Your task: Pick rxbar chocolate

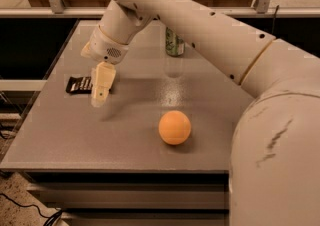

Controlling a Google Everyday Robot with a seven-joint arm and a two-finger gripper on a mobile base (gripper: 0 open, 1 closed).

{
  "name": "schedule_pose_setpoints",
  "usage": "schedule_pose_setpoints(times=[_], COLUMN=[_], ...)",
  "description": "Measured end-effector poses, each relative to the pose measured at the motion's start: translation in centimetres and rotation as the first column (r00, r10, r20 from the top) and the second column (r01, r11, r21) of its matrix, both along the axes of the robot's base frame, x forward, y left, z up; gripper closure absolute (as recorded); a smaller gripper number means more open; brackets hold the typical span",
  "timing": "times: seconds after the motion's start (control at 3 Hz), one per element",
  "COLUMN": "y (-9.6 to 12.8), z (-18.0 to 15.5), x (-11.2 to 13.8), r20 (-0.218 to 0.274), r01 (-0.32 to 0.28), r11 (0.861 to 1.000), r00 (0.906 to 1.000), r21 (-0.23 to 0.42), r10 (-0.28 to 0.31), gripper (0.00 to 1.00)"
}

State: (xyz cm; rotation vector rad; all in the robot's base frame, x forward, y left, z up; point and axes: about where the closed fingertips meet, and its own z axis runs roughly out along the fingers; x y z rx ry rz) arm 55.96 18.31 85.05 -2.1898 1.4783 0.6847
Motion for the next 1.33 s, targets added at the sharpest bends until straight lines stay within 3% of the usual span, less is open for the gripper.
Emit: schedule_pose_setpoints(times=[1.0,1.33], y=[1.1,0.9], z=[-1.4,-1.8], x=[0.9,1.1], r20=[-0.014,0.009], r01=[-0.044,-0.042], r11=[0.999,0.999], r00=[0.9989,0.9991], r21=[0.011,0.013], r10=[0.044,0.042], gripper=[0.00,0.00])
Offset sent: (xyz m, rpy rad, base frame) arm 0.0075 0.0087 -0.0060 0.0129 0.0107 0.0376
